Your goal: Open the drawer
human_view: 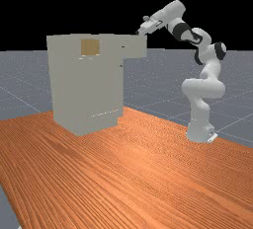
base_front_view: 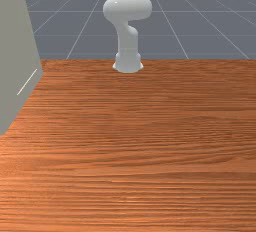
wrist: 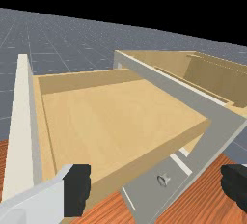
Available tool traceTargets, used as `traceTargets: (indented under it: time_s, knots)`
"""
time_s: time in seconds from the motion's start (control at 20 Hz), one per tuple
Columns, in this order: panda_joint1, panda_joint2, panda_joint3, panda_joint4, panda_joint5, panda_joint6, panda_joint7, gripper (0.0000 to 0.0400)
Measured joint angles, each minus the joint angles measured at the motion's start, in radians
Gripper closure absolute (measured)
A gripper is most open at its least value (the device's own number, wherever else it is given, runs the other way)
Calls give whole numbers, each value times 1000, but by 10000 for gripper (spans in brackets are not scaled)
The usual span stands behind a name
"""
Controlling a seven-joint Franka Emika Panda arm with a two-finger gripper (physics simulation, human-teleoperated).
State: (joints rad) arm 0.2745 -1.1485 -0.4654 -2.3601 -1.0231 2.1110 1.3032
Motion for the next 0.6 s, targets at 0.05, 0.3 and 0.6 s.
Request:
traceTargets:
  time_s: [0.05, 0.3, 0.6]
  knots:
    - [1, 5, 2, 6, 7, -10, -6, 0]
    - [9, 47, 16, 50, 52, -87, -55, 0]
    - [16, 94, 42, 121, 107, -200, -122, 15]
